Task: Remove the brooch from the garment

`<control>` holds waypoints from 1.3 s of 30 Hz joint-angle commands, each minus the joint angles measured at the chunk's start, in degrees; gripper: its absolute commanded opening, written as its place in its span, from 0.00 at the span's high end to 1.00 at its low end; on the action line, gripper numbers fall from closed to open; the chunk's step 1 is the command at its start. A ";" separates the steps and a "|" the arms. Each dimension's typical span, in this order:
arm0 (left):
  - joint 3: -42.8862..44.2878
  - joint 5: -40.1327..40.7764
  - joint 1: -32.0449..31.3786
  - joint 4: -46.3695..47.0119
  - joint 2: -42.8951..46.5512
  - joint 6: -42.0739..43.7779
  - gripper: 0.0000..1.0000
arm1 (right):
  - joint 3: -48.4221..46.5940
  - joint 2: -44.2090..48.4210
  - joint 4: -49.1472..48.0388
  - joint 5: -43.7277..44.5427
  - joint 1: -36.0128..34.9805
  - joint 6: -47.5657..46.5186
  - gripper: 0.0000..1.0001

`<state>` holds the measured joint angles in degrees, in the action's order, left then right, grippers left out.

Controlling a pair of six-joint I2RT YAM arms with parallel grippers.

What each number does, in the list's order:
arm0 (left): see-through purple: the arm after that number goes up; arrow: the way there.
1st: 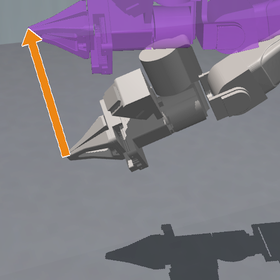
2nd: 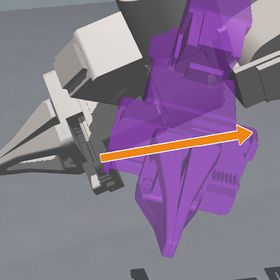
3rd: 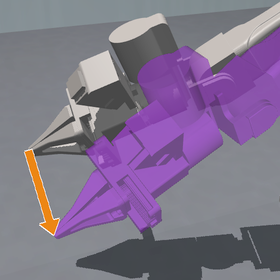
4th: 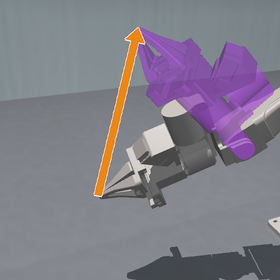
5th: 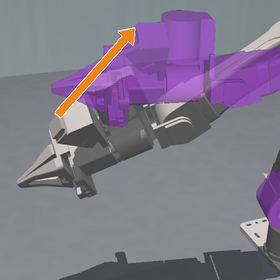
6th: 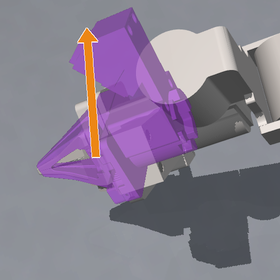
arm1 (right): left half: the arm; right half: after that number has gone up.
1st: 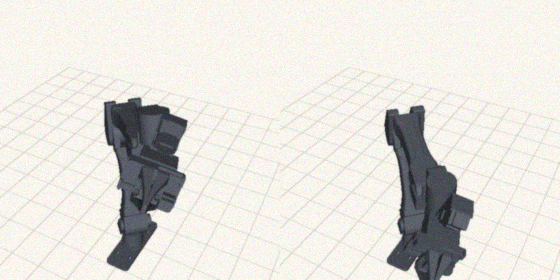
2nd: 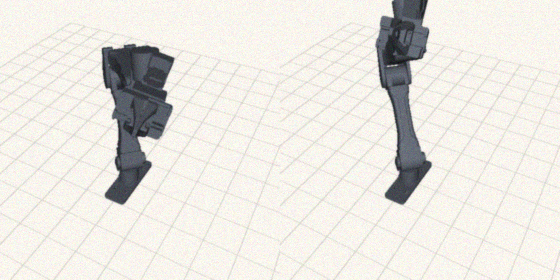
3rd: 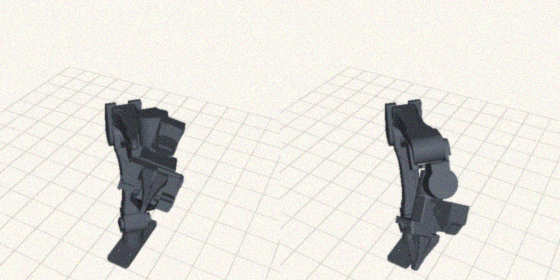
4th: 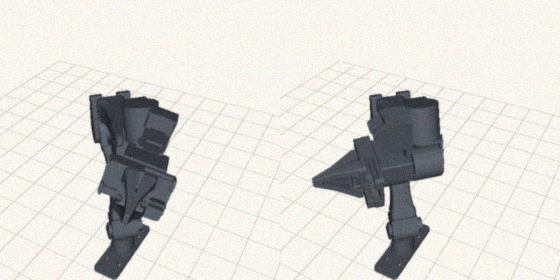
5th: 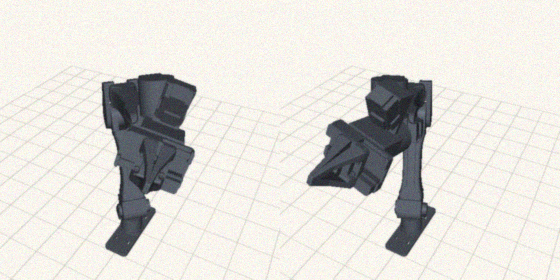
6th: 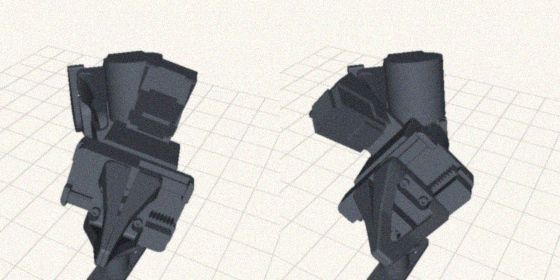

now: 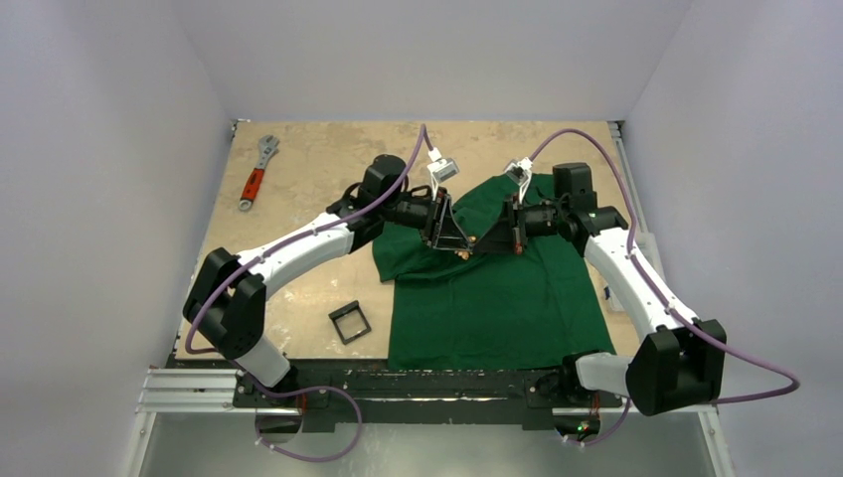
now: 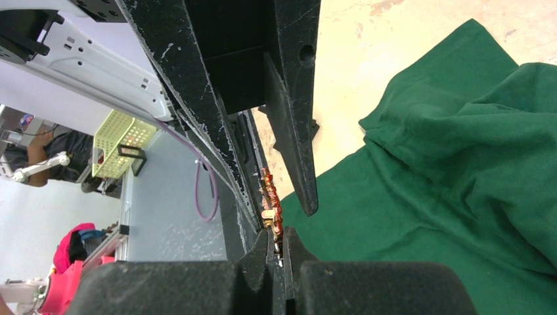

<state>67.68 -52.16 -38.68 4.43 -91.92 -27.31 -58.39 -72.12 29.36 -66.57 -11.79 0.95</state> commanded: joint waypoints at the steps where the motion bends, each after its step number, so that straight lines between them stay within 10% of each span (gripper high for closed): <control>1: -1.14 -0.30 0.97 3.85 2.91 0.68 0.66 | -2.74 -0.40 -0.25 -3.66 -0.63 -0.50 1.00; 24: -3.08 -1.59 2.19 4.07 4.38 3.43 0.56 | -2.69 -3.44 -5.00 -4.45 1.02 6.94 1.00; 34: -4.25 -3.70 5.61 12.34 1.04 -8.51 1.00 | -2.91 -4.07 -3.64 -5.84 0.95 6.72 1.00; 39: -5.48 -5.80 7.69 20.07 -0.94 -16.52 1.00 | -3.35 -4.10 -2.85 -5.16 0.99 6.43 0.86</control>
<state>63.29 -56.82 -34.04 14.76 -91.66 -36.53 -59.66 -76.66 24.84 -69.93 -11.07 7.62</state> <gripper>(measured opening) 0.030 0.081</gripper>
